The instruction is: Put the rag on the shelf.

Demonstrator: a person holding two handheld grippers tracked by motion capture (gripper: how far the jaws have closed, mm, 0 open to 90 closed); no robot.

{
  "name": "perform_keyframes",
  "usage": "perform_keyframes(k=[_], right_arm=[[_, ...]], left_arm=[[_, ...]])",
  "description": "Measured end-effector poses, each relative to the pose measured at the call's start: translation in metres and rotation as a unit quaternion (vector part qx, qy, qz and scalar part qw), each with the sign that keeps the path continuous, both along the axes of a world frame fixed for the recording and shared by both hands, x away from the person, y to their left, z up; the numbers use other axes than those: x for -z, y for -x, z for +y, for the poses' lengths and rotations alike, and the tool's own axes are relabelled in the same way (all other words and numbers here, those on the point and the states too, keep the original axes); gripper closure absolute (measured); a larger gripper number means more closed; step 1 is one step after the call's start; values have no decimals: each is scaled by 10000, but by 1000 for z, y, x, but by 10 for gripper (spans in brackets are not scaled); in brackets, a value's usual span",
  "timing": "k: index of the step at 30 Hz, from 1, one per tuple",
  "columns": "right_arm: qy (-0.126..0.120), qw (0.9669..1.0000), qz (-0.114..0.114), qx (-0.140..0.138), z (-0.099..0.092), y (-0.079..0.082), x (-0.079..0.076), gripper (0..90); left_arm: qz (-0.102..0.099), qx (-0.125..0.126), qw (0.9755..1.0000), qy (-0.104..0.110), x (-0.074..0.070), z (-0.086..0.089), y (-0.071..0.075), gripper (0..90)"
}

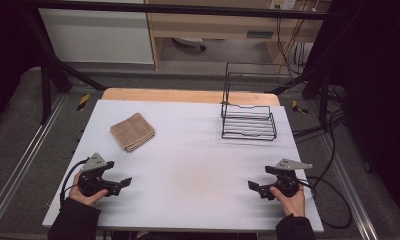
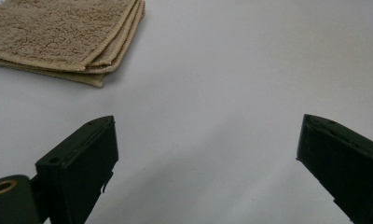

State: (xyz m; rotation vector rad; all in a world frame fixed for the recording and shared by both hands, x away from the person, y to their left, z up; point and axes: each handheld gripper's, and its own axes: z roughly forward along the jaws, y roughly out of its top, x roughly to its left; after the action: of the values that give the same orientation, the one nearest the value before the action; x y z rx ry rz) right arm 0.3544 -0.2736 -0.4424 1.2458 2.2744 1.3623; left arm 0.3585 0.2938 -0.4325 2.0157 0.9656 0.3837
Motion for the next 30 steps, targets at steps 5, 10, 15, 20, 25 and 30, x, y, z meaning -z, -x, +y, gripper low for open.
perform_keyframes(k=[5,10,15,20,25,30], right_arm=[[20,10000,-11,-34,0,0,0,6],[19,10000,-22,-18,0,1,0,5],[17,10000,-2,0,0,1,0,5],[34,10000,-11,-19,1,1,1,5],[33,10000,-12,-7,1,1,1,5],[56,10000,-3,-17,1,1,1,5]], left_arm=[[4,-10,10000,-6,1,0,-1,52],[-17,-8,10000,-6,0,-1,0,51],[4,37,10000,-42,0,-3,0,51],[15,26,10000,-51,-1,-5,-1,51],[15,21,10000,-63,-3,-8,-3,51],[36,-16,9999,-120,-7,-11,-7,51]])
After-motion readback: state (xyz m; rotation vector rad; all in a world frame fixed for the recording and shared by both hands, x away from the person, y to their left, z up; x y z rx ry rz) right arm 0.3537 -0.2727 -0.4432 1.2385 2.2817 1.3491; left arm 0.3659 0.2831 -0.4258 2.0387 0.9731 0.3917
